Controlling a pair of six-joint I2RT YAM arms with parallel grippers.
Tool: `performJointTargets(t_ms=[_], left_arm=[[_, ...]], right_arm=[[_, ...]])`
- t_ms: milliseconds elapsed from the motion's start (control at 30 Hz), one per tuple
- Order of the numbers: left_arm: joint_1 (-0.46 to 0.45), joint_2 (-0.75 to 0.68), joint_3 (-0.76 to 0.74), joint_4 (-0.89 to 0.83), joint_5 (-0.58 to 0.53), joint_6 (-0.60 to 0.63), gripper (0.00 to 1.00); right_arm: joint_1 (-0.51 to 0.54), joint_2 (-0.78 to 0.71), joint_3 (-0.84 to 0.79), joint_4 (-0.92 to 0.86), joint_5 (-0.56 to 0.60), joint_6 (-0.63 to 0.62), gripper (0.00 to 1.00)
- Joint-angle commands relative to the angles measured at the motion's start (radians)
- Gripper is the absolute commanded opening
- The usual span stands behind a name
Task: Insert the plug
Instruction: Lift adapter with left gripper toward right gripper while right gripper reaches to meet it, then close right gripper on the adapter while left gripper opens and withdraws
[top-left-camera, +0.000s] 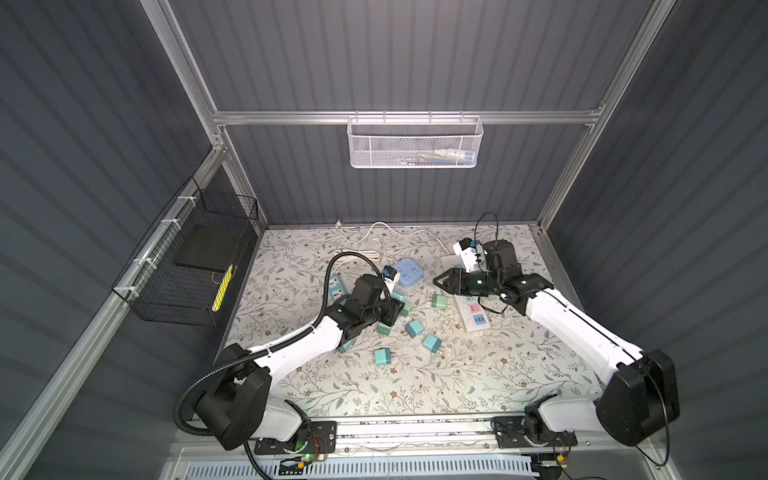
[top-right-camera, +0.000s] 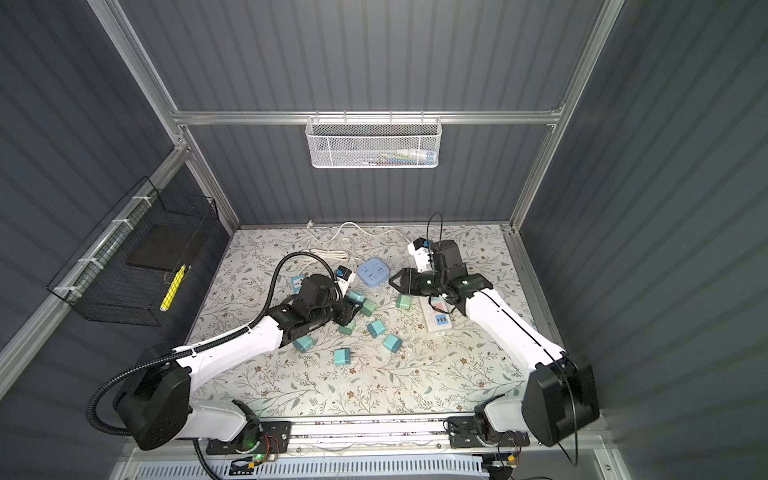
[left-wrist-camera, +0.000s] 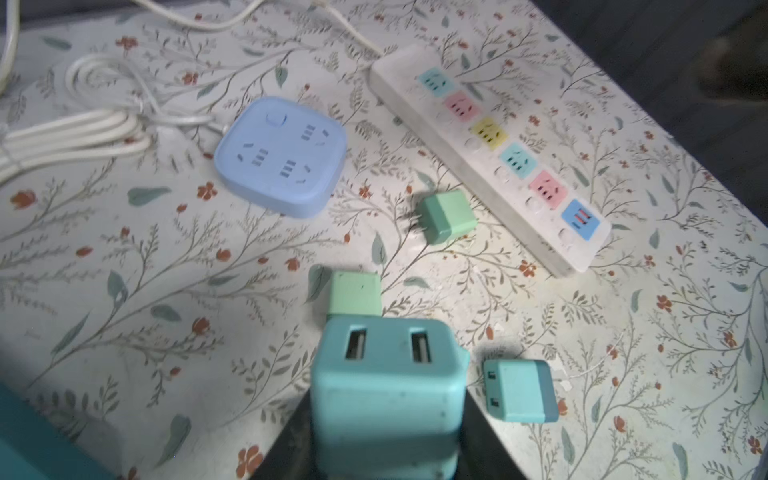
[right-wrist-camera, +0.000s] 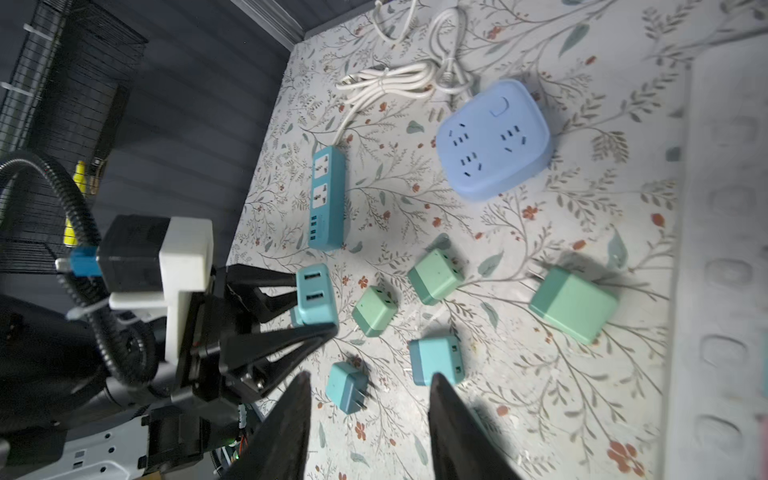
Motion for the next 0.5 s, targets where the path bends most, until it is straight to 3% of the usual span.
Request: performJointTargets(t_ms=[0, 167, 467], left_arm=[[-0.03, -0.011, -0.014, 0.106, 0.024, 0.06, 0.26], [-0.054, -0.014, 0.005, 0.099, 0.012, 0.082, 0.26], [-0.061, -0.037, 0.023, 0.084, 0.02, 0.092, 0.25]], right_arm=[[0.033, 0.058, 0.085, -0.02, -0.078, -0.028, 0.5], [0.079, 0.121, 0.125, -0.033, -0.087, -0.034, 0.54], [0.127, 0.182, 0.127, -0.025, -0.094, -0.025, 0.52]])
